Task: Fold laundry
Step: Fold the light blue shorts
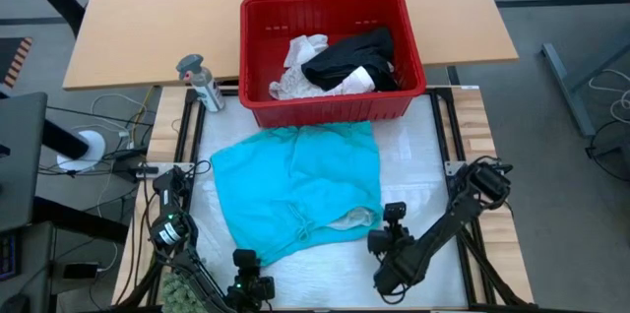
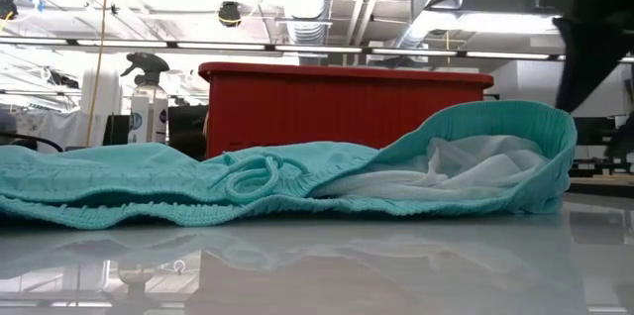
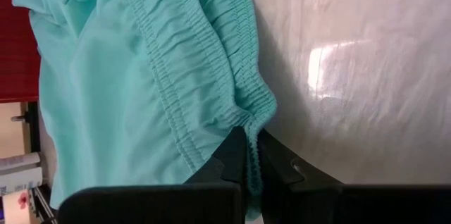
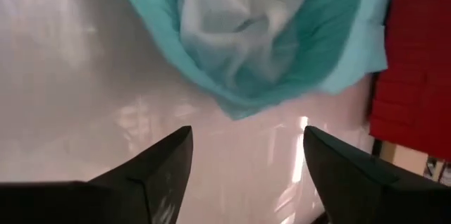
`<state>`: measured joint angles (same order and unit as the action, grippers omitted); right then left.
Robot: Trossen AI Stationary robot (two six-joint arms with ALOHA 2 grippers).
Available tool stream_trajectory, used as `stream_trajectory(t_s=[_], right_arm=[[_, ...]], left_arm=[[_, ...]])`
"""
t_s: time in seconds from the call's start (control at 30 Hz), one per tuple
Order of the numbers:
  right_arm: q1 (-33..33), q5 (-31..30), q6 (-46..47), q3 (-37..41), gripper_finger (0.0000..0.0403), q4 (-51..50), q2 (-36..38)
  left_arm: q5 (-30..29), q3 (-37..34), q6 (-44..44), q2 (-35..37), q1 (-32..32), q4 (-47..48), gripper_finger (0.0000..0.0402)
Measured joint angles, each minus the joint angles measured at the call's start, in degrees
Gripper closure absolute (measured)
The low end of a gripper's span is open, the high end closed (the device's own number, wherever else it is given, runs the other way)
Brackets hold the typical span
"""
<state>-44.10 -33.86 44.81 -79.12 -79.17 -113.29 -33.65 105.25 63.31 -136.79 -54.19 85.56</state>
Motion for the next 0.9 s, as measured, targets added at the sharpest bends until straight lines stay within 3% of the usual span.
stream_trajectory(t_s=[0.2,0.57,0.73,0.9], right_arm=[[1.4,-0.3,-8.6,0.8,0.0106,6.7,0.1],[4.7,-0.9,-10.8,2.8,0.0140,8.5,0.1],[4.9,-0.9,-11.0,2.8,0.0208,8.3,0.1],[4.9,-0.8,-10.8,2.8,0.0332,8.3,0.1]], left_arm=[[0.0,0.0,0.3,0.0,0.0,0.0,0.0401],[-0.1,0.0,0.3,0.0,0.0,-0.2,0.0401],[-0.4,0.0,0.3,0.0,0.0,-0.7,0.0401],[-1.2,0.0,0.3,0.0,0.0,-1.0,0.0401]])
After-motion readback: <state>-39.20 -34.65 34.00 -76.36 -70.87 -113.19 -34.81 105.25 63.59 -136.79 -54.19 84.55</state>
